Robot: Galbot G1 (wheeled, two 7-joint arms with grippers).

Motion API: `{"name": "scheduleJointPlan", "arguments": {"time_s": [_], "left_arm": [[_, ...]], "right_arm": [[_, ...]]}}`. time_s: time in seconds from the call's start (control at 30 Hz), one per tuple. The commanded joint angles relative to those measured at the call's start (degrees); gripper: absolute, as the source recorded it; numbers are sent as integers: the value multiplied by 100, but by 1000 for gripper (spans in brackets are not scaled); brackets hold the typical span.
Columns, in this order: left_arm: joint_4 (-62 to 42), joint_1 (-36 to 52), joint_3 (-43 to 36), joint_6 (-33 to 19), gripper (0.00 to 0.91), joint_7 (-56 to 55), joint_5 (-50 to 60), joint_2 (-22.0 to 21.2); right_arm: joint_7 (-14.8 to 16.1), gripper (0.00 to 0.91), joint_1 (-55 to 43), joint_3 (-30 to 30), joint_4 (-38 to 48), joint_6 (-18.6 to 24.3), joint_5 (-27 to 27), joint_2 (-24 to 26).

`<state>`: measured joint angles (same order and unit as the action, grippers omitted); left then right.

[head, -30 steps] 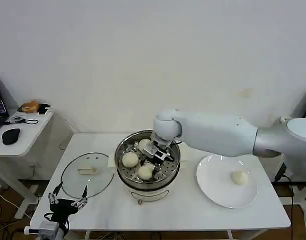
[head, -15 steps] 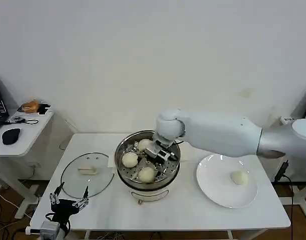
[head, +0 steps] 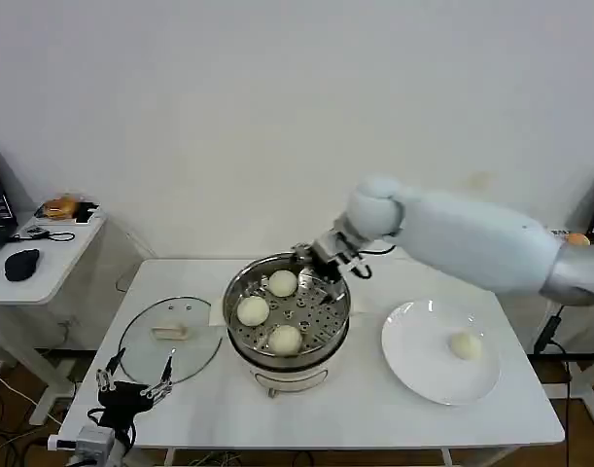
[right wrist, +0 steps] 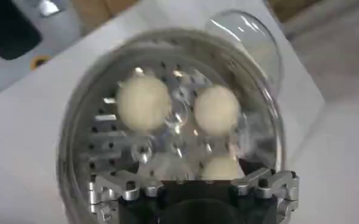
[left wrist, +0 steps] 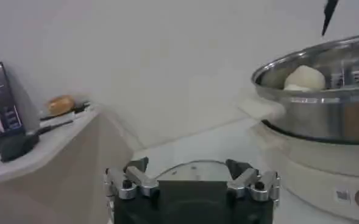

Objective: Take steamed baozi put them in steamer then cover it.

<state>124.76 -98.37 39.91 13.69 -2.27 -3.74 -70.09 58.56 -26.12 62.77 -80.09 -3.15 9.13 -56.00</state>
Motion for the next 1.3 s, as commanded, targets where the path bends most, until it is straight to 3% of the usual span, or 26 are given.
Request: {"name": "scheduleJointPlan", "arguments": {"time_s": [0.03, 0.27, 0.47, 0.77, 1.3], "left_arm": [[68, 0, -29, 3, 907, 9, -64, 84], [75, 53, -176, 14, 907, 8, -45, 112], [104, 65, -278, 30, 907, 7, -7, 99], [100, 54, -247, 72, 907, 10, 0, 127], [67, -4, -163, 90, 907, 12, -11, 157]], "right_arm": [[-120, 907, 256, -503, 101, -698, -182, 1700], [-64, 907, 887, -487, 2, -610, -880, 2807], [-65, 907, 1771, -1137, 57, -494, -1298, 3161], [-37, 907, 3014, -1931, 573, -310, -1608, 3125], [9, 907, 3456, -2196, 1141, -260, -1922, 2542]]}}
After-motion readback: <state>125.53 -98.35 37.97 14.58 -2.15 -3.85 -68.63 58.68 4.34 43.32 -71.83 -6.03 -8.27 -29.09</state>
